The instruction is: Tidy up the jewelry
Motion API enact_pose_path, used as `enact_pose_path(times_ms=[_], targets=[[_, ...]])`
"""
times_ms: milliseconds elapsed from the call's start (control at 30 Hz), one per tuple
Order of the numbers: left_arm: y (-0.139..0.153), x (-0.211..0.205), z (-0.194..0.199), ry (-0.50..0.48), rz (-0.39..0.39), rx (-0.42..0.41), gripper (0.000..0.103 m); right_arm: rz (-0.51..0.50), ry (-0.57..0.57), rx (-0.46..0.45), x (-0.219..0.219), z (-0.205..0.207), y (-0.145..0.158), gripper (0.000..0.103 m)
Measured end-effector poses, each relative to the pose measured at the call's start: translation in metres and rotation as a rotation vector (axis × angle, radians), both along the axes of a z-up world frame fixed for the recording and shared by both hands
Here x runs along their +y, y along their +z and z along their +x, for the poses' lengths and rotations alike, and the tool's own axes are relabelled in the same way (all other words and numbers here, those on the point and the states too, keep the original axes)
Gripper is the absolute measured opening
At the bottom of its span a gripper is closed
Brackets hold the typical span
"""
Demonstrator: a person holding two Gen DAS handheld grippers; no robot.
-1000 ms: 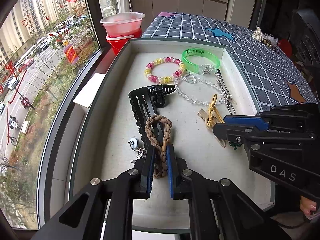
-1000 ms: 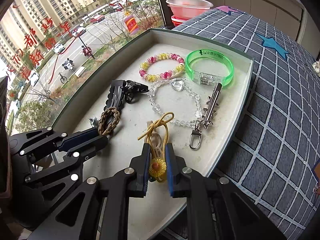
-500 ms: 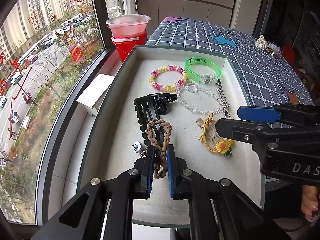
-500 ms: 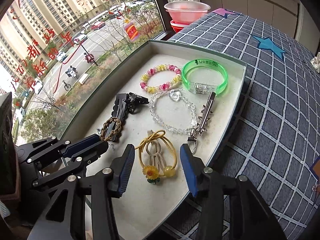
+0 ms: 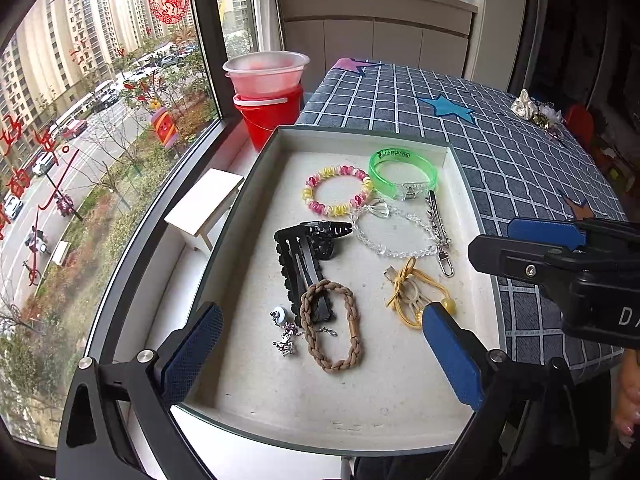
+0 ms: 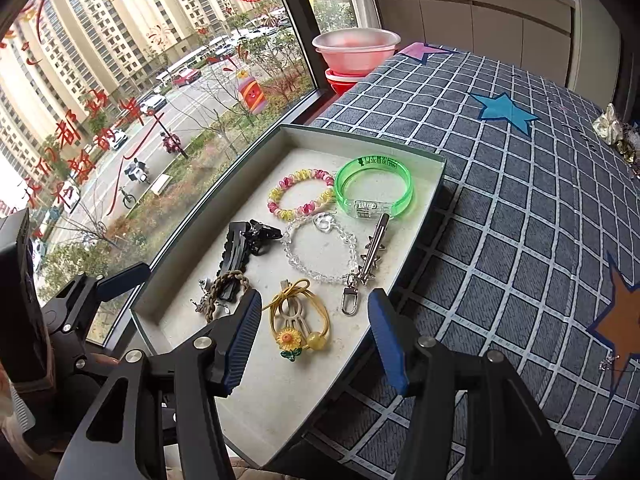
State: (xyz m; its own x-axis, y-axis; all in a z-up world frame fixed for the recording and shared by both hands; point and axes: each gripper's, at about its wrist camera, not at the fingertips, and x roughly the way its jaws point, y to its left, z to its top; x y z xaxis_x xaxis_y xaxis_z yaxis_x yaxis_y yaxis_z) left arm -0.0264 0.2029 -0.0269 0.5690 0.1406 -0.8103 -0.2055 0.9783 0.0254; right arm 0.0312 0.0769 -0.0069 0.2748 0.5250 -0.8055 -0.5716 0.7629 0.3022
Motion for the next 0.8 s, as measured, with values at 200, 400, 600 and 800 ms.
enact_pose_path(times_ms=[200,400,600,800], targets=[[0.008,-0.002,-0.004,0.003,0.021,-0.011,0.103,-0.020,-0.025,-0.020,-0.008,0.001,0.008,0.073],[0.020,-0.004,-0.010,0.022,0.030,-0.014,0.103,-0.070,-0.033,-0.081,-0.009,-0.004,0.027,0.085],[0.032,-0.002,-0.016,0.058,0.043,-0.027,0.103,-0.110,-0.043,-0.124,-0.010,-0.011,0.038,0.102],[0.042,0.001,-0.022,0.089,0.051,-0.039,0.103,-0.151,-0.034,-0.154,-0.006,-0.020,0.043,0.103]])
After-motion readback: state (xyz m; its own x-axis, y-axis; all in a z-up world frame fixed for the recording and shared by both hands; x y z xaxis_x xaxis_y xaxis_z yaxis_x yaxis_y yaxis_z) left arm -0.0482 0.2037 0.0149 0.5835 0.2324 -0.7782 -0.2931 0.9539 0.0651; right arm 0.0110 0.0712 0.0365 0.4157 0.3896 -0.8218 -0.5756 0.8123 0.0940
